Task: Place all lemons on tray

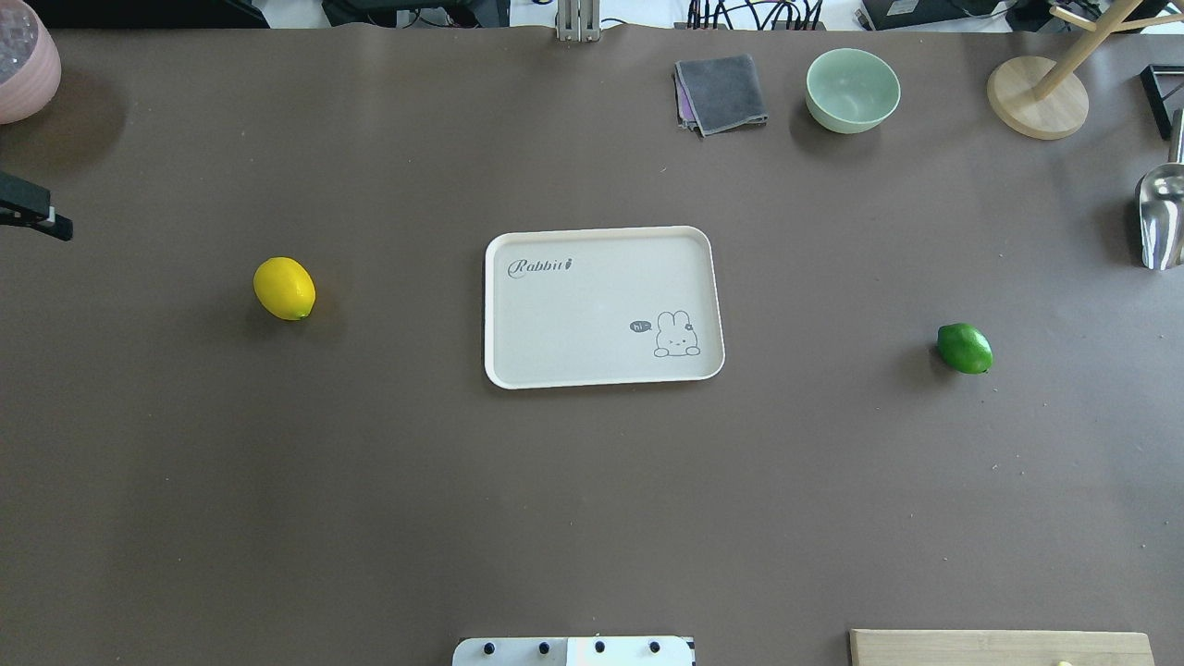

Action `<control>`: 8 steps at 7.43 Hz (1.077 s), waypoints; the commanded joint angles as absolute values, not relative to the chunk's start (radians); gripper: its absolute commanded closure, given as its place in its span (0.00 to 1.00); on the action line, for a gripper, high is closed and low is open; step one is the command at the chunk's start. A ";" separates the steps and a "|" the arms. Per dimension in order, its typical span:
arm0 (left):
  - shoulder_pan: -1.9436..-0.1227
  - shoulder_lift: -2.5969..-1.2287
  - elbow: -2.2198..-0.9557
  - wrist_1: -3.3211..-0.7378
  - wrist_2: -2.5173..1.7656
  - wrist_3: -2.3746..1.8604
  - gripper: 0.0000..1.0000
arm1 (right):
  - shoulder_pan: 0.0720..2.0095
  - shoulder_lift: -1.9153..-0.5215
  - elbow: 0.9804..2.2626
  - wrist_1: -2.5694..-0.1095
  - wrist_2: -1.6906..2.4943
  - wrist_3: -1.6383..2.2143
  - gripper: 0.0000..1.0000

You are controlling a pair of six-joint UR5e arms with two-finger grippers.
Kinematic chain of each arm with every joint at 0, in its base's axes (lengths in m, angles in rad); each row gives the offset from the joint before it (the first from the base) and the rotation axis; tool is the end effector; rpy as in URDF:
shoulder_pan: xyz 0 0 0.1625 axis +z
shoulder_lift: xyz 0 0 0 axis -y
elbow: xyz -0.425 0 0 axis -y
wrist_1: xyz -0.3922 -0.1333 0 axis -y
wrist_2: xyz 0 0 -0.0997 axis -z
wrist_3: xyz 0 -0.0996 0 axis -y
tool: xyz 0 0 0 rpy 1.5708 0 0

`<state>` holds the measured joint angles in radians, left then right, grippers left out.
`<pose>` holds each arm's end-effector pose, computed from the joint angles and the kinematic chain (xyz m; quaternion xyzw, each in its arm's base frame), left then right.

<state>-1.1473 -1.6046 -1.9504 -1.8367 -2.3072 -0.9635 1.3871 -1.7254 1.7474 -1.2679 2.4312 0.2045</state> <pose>0.1439 -0.4808 0.4245 0.0221 0.4597 -0.1191 0.8798 -0.0239 -0.4450 0.6035 0.0649 -0.4322 -0.0581 0.8976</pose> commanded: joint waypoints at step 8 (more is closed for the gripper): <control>-0.825 -1.848 -1.665 -1.994 -2.022 -1.362 0.02 | 1.042 -1.672 1.761 -1.068 2.352 0.535 0.00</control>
<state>-0.8376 -1.8366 -1.7008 -1.9654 -2.0321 -1.3504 1.0724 -1.6832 1.7623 -1.0678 2.3627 0.5350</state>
